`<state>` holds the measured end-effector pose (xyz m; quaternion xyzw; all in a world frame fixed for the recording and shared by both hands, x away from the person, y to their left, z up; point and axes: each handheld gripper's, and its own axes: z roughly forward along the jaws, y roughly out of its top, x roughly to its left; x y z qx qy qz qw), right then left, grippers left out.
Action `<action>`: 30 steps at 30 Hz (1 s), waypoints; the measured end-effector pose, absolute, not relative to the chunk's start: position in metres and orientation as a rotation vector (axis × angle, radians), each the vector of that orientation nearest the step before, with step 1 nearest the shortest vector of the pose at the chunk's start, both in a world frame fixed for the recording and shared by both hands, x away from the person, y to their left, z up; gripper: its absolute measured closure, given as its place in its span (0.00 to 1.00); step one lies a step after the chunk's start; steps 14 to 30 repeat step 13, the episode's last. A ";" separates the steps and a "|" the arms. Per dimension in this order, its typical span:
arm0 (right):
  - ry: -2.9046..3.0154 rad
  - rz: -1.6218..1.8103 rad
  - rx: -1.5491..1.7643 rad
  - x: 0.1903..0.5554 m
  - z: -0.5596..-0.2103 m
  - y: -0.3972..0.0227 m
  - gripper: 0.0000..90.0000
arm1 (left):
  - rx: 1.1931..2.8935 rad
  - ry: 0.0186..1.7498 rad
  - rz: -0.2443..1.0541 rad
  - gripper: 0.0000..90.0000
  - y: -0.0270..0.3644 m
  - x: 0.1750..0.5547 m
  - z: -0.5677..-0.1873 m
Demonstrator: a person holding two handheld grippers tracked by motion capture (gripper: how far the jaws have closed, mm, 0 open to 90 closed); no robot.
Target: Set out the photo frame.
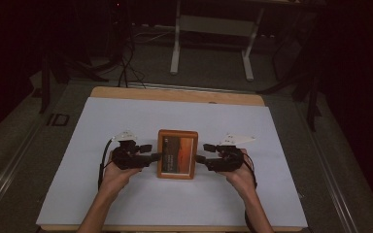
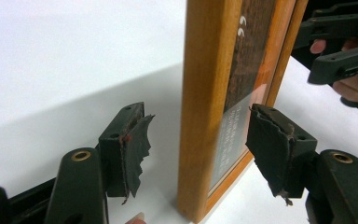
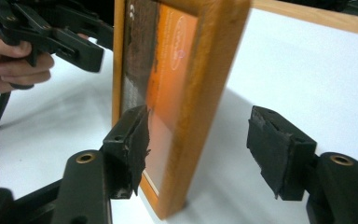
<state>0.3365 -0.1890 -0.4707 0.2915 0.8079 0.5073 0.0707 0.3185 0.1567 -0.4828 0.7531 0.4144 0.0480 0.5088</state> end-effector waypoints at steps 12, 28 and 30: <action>2.351 1.356 1.032 0.340 -0.476 -0.235 0.42 | 1.860 1.171 0.297 0.42 0.189 0.313 -0.494; 2.345 1.325 1.045 0.340 -0.478 -0.238 0.41 | 1.882 1.193 0.332 0.42 0.190 0.311 -0.496; 2.345 1.325 1.045 0.340 -0.478 -0.238 0.41 | 1.882 1.193 0.332 0.42 0.190 0.311 -0.496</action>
